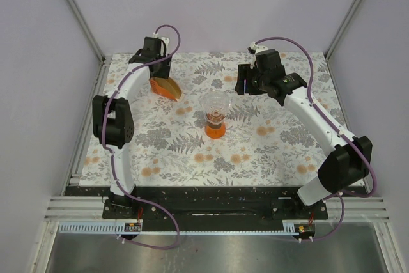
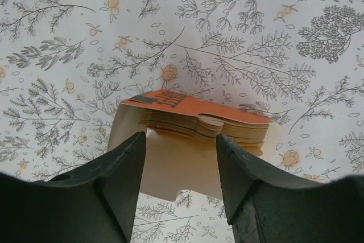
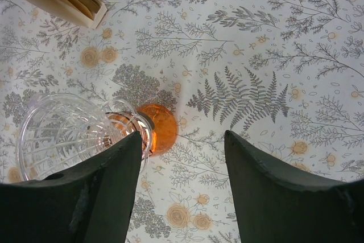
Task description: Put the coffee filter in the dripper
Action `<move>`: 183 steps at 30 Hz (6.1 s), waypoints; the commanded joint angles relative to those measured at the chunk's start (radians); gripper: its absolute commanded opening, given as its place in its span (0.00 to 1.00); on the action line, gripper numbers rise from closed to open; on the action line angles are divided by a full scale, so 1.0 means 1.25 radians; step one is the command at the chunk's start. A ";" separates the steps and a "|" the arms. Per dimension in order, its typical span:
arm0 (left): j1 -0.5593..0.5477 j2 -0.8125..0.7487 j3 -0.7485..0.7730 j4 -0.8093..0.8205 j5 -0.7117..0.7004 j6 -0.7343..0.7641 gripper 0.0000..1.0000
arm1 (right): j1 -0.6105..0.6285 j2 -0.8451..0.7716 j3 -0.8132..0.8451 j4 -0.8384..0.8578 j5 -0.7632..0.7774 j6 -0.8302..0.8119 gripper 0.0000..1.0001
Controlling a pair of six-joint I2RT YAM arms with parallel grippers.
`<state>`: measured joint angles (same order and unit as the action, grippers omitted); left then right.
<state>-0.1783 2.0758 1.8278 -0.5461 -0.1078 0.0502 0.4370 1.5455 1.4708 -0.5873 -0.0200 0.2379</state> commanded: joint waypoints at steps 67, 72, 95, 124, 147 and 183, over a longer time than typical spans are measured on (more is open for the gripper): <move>0.031 -0.033 0.047 -0.059 0.167 -0.101 0.00 | -0.006 -0.023 -0.021 0.032 -0.023 -0.009 0.66; 0.033 -0.079 0.019 -0.059 0.182 -0.109 0.00 | -0.006 -0.031 -0.023 0.033 -0.026 -0.005 0.66; 0.044 -0.174 -0.035 -0.056 0.236 -0.110 0.00 | 0.019 0.031 0.109 0.234 -0.161 0.034 0.55; 0.051 -0.296 -0.056 -0.086 0.298 -0.100 0.00 | 0.158 0.110 0.189 0.251 -0.112 -0.001 0.52; 0.051 -0.525 -0.164 -0.144 0.398 -0.104 0.00 | 0.367 0.234 0.307 0.261 0.080 -0.058 0.58; 0.049 -0.530 -0.199 -0.123 0.456 -0.103 0.00 | 0.377 0.386 0.435 0.215 0.168 -0.099 0.40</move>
<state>-0.1204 1.4521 1.5913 -0.7406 0.4232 -0.0792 0.8997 2.0148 1.9572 -0.3214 0.1406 0.1337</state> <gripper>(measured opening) 0.013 0.408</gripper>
